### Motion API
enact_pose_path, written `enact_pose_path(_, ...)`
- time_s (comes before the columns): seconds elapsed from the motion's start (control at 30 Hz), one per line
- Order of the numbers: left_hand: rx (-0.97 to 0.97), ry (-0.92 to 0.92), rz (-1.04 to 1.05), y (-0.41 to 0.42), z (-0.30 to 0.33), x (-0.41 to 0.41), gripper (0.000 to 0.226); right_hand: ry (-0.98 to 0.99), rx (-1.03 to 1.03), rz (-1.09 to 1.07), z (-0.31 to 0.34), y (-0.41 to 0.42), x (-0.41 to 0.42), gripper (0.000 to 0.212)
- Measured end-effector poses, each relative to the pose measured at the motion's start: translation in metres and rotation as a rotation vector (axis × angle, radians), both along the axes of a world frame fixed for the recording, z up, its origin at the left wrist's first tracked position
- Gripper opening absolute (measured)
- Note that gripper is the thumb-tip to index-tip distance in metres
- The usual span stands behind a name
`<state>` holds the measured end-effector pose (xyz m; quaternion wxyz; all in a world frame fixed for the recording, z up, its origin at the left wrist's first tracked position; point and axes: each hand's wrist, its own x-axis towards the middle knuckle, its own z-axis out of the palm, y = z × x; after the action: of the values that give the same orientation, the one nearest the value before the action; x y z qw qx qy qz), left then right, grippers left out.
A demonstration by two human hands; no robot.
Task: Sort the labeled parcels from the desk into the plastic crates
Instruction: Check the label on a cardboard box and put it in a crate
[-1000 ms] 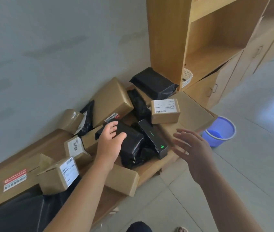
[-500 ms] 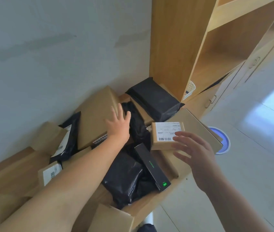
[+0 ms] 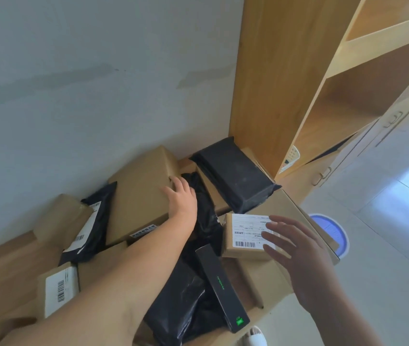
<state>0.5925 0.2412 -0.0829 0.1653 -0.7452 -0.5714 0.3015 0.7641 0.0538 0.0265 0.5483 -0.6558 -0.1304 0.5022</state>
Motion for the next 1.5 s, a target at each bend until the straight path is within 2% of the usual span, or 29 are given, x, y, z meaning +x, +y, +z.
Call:
enact_pose_path(0.2, 0.026, -0.147, 0.120, -0.004, 0.025, -0.014, 0.103, 0.053, 0.033, 0.122, -0.001, 0.028, 0.013, 0.017)
enact_pose_path(0.5, 0.117, -0.464, 0.673, -0.010, 0.081, -0.051, 0.099, 0.116, 0.076, 0.347, -0.013, 0.053, 0.031, 0.020)
enact_pose_path(0.73, 0.179, -0.790, 0.859, -0.021, 0.102, -0.075, 0.107, 0.154, 0.056, 0.419, -0.016, 0.053, 0.046, 0.020)
enact_pose_path(1.0, 0.298, -1.148, 0.876, -0.050, 0.140, -0.103, 0.103, 0.188, 0.091, 0.498, -0.004, 0.052, 0.045, 0.019)
enact_pose_path(1.17, 0.375, -1.495, 0.853, -0.090, 0.177, -0.127, 0.089, 0.127, 0.135, 0.583, 0.006, 0.055, 0.041, 0.017)
enact_pose_path(1.3, 0.451, -1.842, 0.827, -0.146, 0.200, -0.136, 0.086, 0.105, 0.188, 0.656, 0.019, 0.061, 0.043, 0.017)
enact_pose_path(1.37, 0.479, -2.014, 0.804, -0.181, 0.203, -0.129, 0.082, 0.061, 0.248, 0.719, 0.026, 0.066, 0.046, 0.020)
enact_pose_path(1.43, 0.498, -2.150, 0.752, -0.216, 0.198, -0.116, 0.087, 0.016, 0.317, 0.811, 0.035, 0.069, 0.046, 0.023)
enact_pose_path(1.5, 0.522, -2.272, 0.676, -0.244, 0.186, -0.105, 0.087, -0.029, 0.370, 0.914, 0.043, 0.069, 0.046, 0.042)
